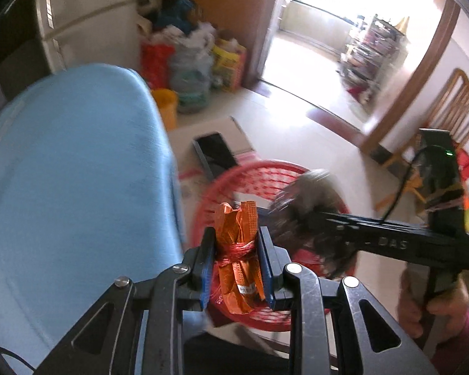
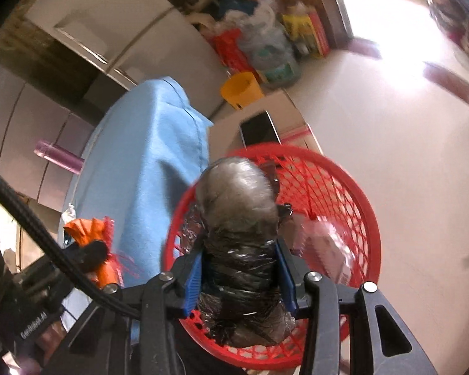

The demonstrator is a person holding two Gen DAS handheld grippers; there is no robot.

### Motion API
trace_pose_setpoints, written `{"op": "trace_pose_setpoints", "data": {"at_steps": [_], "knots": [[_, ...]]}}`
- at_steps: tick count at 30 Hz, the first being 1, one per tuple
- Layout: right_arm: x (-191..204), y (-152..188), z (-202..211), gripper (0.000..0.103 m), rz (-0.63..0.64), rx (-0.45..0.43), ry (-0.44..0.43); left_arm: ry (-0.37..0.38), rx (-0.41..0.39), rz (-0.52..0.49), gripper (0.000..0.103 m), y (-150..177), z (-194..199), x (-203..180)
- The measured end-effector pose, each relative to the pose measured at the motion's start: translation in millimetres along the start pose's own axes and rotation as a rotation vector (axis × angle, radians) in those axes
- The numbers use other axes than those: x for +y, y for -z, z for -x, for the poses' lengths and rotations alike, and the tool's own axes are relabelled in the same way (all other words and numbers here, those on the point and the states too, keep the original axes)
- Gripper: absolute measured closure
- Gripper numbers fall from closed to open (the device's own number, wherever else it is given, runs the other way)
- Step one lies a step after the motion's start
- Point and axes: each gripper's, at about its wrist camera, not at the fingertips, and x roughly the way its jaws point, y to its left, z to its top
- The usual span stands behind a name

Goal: Collect trash
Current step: 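Carry the black bag in the right gripper while the left carries the orange bag toward the basket, then open both grippers over the red basket to drop the bags, then move both grippers back to the table toward the tissue and toothpaste box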

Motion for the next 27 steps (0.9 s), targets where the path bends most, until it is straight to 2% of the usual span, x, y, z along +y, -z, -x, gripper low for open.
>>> {"op": "trace_pose_setpoints", "data": {"at_steps": [1, 4, 7, 11, 15, 18, 24, 27], "knots": [[-4, 0, -1, 0.048, -0.019, 0.010, 0.004, 0.014, 0.011, -0.003, 0.074, 1, -3, -3], [-14, -1, 0, 0.048, -0.060, 0.030, 0.004, 0.031, 0.034, -0.021, 0.053, 5, -8, -10], [-13, -4, 9, 0.048, -0.063, -0.004, 0.009, 0.006, 0.010, -0.031, 0.053, 10, 3, -6], [5, -8, 14, 0.048, -0.035, -0.029, -0.020, -0.035, -0.026, 0.012, 0.050, 24, 28, 22], [48, -11, 10, 0.048, 0.066, -0.033, -0.051, -0.125, -0.063, 0.107, 0.048, 47, 59, 71], [81, -10, -1, 0.048, 0.129, -0.010, -0.080, -0.221, -0.104, 0.203, 0.047, 72, 87, 116], [178, 2, -34, 0.048, 0.322, 0.063, -0.131, -0.412, -0.166, 0.430, 0.044, 127, 140, 213], [227, 12, -51, 0.048, 0.423, 0.090, -0.158, -0.468, -0.185, 0.510, 0.043, 147, 156, 251]]}}
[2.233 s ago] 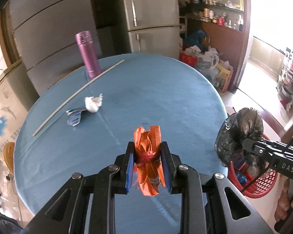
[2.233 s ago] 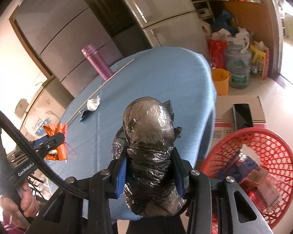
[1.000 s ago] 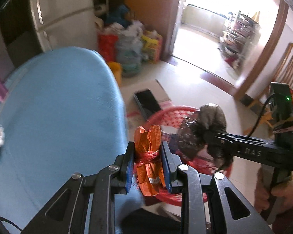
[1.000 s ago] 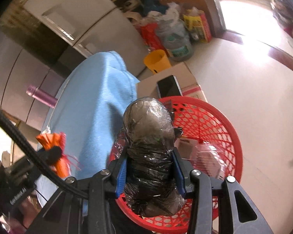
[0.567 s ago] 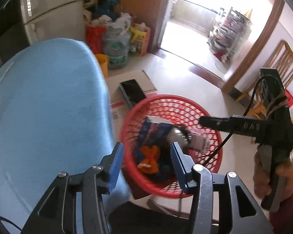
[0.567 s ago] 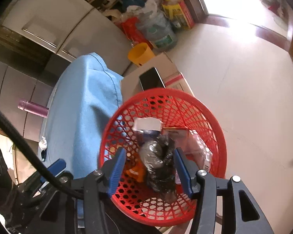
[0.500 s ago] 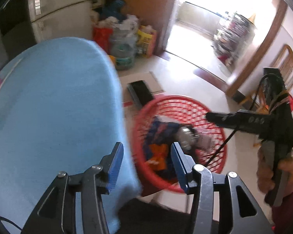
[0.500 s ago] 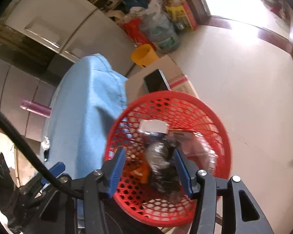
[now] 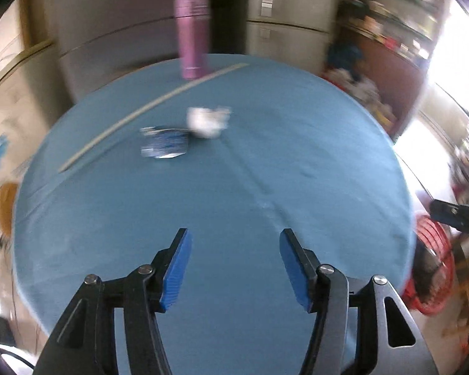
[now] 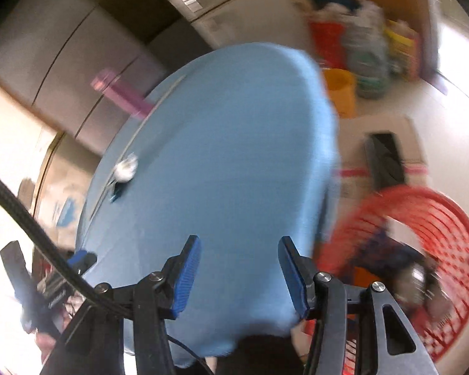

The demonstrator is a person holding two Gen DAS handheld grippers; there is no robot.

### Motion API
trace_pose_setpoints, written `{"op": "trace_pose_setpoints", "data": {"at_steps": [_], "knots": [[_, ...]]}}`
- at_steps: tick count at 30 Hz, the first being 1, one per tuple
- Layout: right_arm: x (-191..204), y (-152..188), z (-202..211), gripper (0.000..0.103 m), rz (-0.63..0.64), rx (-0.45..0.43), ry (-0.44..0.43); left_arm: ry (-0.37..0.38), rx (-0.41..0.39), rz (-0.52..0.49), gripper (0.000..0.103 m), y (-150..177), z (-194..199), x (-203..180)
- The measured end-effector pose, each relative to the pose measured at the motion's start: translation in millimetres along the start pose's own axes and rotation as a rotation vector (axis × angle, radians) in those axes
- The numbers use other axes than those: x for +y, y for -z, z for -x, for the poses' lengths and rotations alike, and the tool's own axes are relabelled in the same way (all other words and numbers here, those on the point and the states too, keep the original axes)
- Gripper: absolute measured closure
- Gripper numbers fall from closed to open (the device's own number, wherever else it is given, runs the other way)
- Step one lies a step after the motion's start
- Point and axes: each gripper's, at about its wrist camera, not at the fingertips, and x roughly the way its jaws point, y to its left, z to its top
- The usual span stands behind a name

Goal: Collect trash
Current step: 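Move both grippers back to the table toward the tissue and toothpaste box, then grasp the white tissue with the right gripper while the left grasps the flattened toothpaste box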

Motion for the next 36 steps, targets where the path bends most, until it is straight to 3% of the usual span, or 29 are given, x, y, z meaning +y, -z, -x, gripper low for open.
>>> {"op": "trace_pose_setpoints", "data": {"at_steps": [3, 7, 12, 22, 24, 27, 28, 29, 32, 36], "knots": [[50, -18, -33, 0.048, 0.084, 0.049, -0.039, -0.035, -0.003, 0.064, 0.043, -7, -7, 37], [102, -39, -78, 0.048, 0.160, 0.084, -0.079, -0.043, -0.010, 0.093, 0.038, -26, -19, 59], [155, -72, -146, 0.046, 0.169, 0.134, -0.153, -0.001, 0.017, 0.141, 0.038, -45, -44, 86], [198, -120, -260, 0.045, 0.082, 0.198, -0.177, 0.007, 0.026, 0.142, 0.038, -66, -65, 108], [201, -123, -275, 0.043, 0.071, 0.199, -0.128, 0.020, 0.028, 0.142, 0.038, -70, -68, 112], [210, -124, -280, 0.046, 0.117, 0.169, -0.142, 0.044, 0.028, 0.138, 0.037, -77, -74, 112], [214, -123, -281, 0.059, 0.151, 0.168, -0.135, 0.054, 0.031, 0.136, 0.036, -81, -78, 112], [216, -122, -280, 0.062, 0.170, 0.166, -0.147, 0.061, 0.035, 0.133, 0.036, -83, -81, 111], [214, -123, -268, 0.063, 0.220, 0.120, -0.118, 0.077, 0.044, 0.120, 0.035, -92, -96, 105], [184, -126, -243, 0.063, 0.186, 0.091, -0.122, 0.108, 0.074, 0.134, 0.034, -104, -122, 95]]}}
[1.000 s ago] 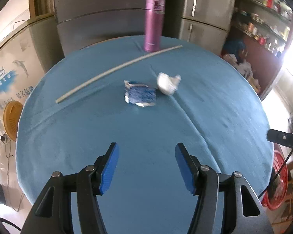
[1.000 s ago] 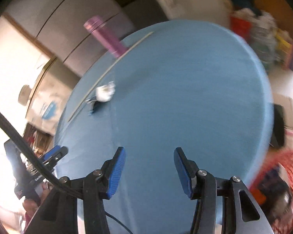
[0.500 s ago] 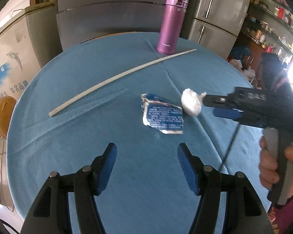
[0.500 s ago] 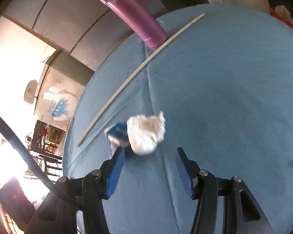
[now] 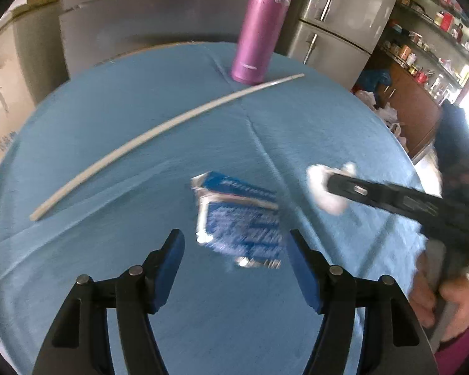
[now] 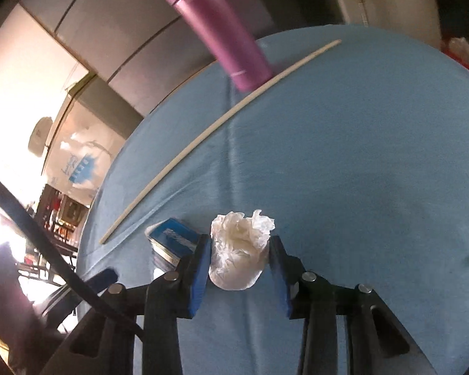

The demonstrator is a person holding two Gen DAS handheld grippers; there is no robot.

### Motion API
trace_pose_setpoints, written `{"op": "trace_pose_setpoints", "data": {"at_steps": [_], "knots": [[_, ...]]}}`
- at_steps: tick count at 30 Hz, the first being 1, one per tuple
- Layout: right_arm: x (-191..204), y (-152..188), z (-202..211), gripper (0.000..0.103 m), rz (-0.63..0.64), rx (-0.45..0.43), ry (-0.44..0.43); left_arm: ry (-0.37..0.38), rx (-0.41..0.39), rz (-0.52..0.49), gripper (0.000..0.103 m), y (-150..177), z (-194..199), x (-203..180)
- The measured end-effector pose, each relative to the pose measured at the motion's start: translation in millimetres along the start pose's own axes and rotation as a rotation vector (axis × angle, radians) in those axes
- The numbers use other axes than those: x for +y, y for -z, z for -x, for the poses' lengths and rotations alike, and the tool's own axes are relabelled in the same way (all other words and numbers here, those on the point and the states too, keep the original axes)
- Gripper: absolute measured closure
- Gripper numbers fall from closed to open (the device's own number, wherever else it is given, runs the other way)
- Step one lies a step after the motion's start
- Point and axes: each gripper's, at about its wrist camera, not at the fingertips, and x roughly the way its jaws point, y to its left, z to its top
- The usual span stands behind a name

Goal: Collect trash
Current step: 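Grasp the white tissue with the right gripper while the left grasps the flattened toothpaste box, then carry the tissue in the right gripper while the left carries the toothpaste box over the basket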

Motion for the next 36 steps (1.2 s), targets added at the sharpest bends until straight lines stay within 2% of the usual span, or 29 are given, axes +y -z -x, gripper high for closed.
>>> {"op": "trace_pose_setpoints", "data": {"at_steps": [3, 6, 9, 11, 15, 19, 24, 30, 36], "knots": [[-22, 9, 24, 0.063, -0.026, -0.013, -0.009, -0.019, 0.029, -0.001, 0.034, -8, -20, -7], [-37, 22, 48, 0.063, -0.043, -0.029, -0.017, -0.060, 0.022, -0.014, 0.033, -13, -32, -11], [-44, 38, 69, 0.063, -0.057, -0.052, -0.023, -0.046, 0.028, 0.007, 0.034, -12, -39, -8], [-44, 48, 80, 0.063, -0.046, -0.071, -0.011, -0.041, 0.003, 0.015, 0.039, -10, -39, -7], [-42, 64, 94, 0.063, -0.015, -0.089, 0.010, -0.039, -0.012, 0.031, 0.039, -2, -33, -5], [-44, 79, 110, 0.063, -0.002, -0.100, 0.026, -0.035, -0.023, 0.032, 0.039, 10, -15, -12], [-47, 96, 133, 0.063, -0.008, -0.121, 0.038, -0.052, -0.082, 0.001, 0.039, 30, 28, -29], [-54, 127, 162, 0.063, -0.020, -0.128, 0.052, -0.113, -0.136, -0.061, 0.039, 63, 70, -66], [-61, 157, 190, 0.063, -0.030, -0.129, 0.064, -0.177, -0.144, -0.149, 0.039, 98, 92, -104]]}}
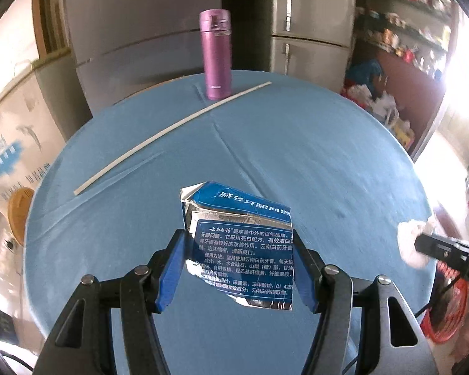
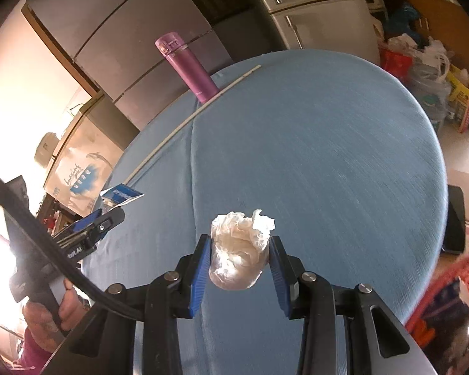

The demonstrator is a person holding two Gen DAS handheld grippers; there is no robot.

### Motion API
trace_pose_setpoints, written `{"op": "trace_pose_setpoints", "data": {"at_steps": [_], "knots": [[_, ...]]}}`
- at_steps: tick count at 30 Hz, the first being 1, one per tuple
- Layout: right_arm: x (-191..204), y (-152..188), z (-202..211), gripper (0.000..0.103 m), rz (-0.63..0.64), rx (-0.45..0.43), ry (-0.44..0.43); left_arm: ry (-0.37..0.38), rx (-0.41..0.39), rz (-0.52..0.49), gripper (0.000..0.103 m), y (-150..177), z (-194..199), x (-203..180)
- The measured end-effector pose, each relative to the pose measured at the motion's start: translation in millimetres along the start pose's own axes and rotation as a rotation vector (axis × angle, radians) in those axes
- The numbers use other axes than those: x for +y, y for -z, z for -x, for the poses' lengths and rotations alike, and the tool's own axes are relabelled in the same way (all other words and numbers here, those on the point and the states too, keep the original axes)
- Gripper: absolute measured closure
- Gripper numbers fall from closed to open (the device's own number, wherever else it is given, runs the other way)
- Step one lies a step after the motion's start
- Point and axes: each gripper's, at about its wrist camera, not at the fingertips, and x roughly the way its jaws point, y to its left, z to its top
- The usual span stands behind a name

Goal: Collect trash
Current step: 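Carry the tissue in the right gripper while the left carries the toothpaste box over the basket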

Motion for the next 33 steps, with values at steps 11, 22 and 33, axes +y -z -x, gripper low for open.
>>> {"op": "trace_pose_setpoints", "data": {"at_steps": [11, 22, 33], "knots": [[2, 29, 40, 0.063, 0.015, -0.034, -0.020, -0.019, -0.063, -0.067, 0.039, 29, 54, -37], [10, 51, 73, 0.063, 0.040, -0.075, -0.052, -0.059, -0.134, -0.089, 0.039, 45, 93, -54], [9, 55, 97, 0.063, 0.043, -0.128, -0.055, -0.062, -0.202, -0.141, 0.039, 42, 113, -70]]}}
